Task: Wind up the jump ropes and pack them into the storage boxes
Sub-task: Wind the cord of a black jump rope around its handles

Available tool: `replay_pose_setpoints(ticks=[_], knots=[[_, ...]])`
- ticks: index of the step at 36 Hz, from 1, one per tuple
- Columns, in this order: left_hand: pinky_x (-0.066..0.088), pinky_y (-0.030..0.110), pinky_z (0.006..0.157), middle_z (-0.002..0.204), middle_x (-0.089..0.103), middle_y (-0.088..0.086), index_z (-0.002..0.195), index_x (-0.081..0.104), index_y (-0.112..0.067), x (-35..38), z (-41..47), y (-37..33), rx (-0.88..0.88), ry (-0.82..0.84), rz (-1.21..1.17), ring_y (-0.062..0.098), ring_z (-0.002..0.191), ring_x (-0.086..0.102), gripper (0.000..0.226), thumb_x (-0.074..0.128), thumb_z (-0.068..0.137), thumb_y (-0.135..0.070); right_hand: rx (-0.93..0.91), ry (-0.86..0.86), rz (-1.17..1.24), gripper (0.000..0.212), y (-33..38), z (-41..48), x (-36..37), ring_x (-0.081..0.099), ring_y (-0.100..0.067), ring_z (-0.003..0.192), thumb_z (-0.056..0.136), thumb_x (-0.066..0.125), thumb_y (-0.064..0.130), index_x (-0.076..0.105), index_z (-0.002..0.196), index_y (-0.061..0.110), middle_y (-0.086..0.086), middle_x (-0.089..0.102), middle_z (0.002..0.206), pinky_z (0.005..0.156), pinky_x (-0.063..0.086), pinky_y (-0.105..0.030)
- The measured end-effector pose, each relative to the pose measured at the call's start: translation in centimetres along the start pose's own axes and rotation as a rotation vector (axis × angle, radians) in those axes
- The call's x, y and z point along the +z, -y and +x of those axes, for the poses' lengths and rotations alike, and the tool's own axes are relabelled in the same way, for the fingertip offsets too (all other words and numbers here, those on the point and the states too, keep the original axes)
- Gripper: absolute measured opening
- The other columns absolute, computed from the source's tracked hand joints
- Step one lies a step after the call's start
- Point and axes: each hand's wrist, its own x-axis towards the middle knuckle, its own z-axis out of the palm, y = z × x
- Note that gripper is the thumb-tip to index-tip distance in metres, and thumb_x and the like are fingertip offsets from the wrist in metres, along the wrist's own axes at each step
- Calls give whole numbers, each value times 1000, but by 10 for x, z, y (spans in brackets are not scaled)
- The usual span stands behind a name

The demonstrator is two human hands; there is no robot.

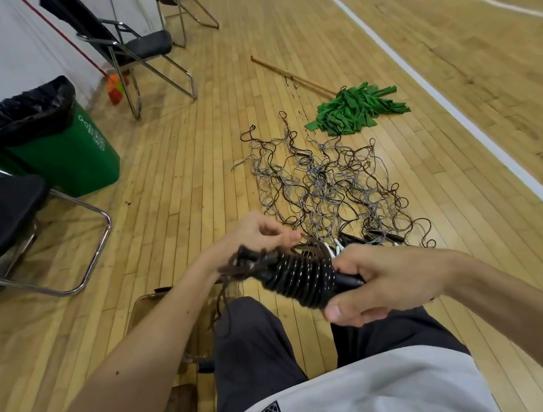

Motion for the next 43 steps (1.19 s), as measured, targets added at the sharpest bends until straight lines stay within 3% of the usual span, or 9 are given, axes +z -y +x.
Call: replay_pose_setpoints(ticks=[2,3,6,9,21,26,32,37,43], knots=[[58,39,74,64,62,-6,74,61,-6,8,-1,10,-28,9,23,8,62,58,25,62,97,-17,-43,-39,55,31,-2,0,-6,43,-20,51,100,59,19,54,73,6,-9,51,60,50,34,-24],[55,48,82,71,61,3,77,59,-6,12,-2,13,-41,3,25,16,69,56,22,60,94,-19,-58,-64,88,28,-3,-1,-10,44,-17,51,100,59,18,55,74,9,-1,52,61,49,34,-24],[43,31,58,65,50,9,66,62,-19,23,-6,13,-46,-61,-32,13,57,45,33,59,99,-18,-75,-130,128,28,-8,-2,-18,43,-14,50,101,58,13,55,73,11,5,51,60,48,33,-24],[32,19,47,54,48,6,71,67,-9,33,-7,15,-3,-13,-46,10,44,39,42,55,96,-41,-56,-202,140,30,-14,-3,-22,40,-16,50,100,58,13,55,71,11,-7,47,60,49,32,-23],[30,30,52,50,33,-1,76,66,-1,43,-22,28,-13,-49,11,14,44,27,61,40,104,-49,103,-412,305,25,-50,2,-41,39,-9,48,101,56,12,51,76,10,0,49,63,44,31,-16],[33,16,50,54,35,1,67,62,-14,34,-30,17,0,-111,116,10,46,34,56,39,103,-50,152,-471,396,18,-70,6,-47,39,-10,48,100,58,12,51,83,7,-3,49,67,43,30,-17],[39,26,56,65,53,-8,79,60,-20,29,-38,-4,79,-115,515,8,57,47,37,59,94,-54,228,-494,397,16,-82,11,-46,38,-11,49,100,60,13,52,88,6,-5,50,67,43,28,-19],[55,36,76,84,63,-4,107,64,-18,34,-44,-30,180,-145,915,16,77,59,34,45,103,-46,315,-506,307,22,-81,17,-41,39,-11,48,100,61,13,51,82,7,-2,51,62,43,29,-19],[54,31,71,92,58,-8,111,63,-21,21,-47,-54,350,-157,1200,15,84,62,39,39,103,-51,337,-422,187,23,-74,23,-31,41,-12,46,101,60,14,52,80,7,-1,53,61,43,32,-21]])
